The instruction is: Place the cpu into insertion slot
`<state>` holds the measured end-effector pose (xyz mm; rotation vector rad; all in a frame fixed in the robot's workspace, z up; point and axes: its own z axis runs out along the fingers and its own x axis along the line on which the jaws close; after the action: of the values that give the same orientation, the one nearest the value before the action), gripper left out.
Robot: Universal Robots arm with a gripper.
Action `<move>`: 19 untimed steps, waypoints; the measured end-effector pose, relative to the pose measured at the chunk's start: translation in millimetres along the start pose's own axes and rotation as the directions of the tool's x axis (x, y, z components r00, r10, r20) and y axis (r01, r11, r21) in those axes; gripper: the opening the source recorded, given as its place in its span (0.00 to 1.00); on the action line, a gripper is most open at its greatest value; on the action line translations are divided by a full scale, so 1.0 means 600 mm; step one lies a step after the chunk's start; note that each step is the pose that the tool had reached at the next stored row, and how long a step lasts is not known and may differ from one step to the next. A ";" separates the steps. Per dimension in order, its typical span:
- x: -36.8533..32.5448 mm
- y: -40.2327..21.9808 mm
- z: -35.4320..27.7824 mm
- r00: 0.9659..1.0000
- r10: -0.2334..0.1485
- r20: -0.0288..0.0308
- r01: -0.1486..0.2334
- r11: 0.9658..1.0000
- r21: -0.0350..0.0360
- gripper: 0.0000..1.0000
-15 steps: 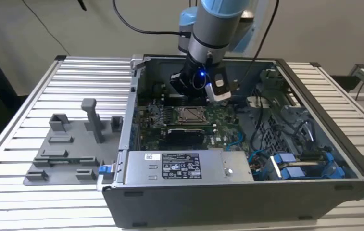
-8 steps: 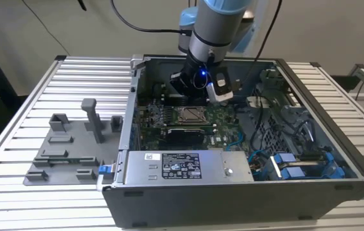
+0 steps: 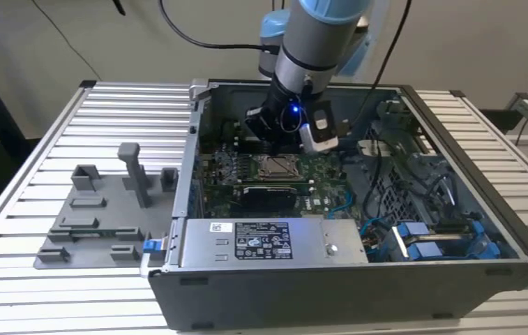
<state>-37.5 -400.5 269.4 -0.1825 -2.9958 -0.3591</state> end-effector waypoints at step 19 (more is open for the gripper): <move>0.012 -0.006 0.023 1.000 0.000 0.000 0.000 1.000 0.000 0.11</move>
<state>-46.3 -399.9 256.4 -0.1824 -2.9957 -0.3586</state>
